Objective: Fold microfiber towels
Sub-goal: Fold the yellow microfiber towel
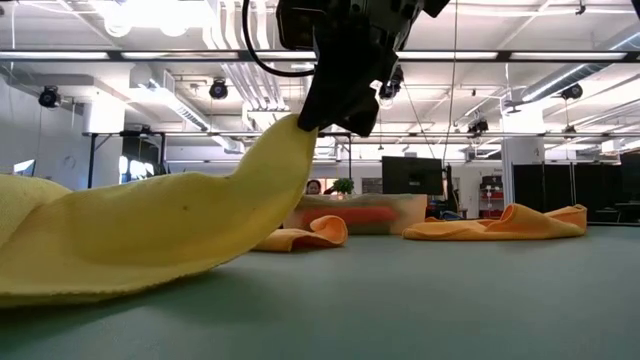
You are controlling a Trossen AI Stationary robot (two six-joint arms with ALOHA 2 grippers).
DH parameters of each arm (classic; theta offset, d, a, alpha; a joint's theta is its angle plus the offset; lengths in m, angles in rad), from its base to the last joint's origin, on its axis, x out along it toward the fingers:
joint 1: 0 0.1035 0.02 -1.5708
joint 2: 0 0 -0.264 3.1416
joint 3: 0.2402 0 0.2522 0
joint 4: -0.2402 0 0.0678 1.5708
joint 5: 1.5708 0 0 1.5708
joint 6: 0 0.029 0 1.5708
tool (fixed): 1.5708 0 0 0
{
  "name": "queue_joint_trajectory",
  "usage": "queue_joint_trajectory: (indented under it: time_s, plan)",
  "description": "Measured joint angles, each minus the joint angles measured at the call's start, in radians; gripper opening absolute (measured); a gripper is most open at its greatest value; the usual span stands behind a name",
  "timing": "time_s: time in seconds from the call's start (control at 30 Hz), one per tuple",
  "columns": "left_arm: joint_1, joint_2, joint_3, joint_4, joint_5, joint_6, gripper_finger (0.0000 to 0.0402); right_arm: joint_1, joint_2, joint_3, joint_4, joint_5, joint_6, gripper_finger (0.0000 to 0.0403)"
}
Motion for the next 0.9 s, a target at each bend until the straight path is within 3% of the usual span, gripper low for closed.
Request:
queue_joint_trajectory:
  time_s: [0.23, 0.5, 0.9]
  plan:
    - [0.000, 0.064, -0.002, -0.013, -0.007, -0.121, 0.0133, -0.005, -0.002, 0.000, -0.012, 0.001, -0.012, 0.0008]
    - [-0.001, 0.090, -0.005, -0.035, -0.081, -0.067, 0.0011, -0.017, -0.011, -0.001, -0.020, 0.002, -0.005, 0.0008]
    - [0.003, 0.078, 0.011, -0.040, -0.071, -0.069, 0.0006, -0.022, -0.011, -0.001, -0.019, 0.002, -0.012, 0.0008]
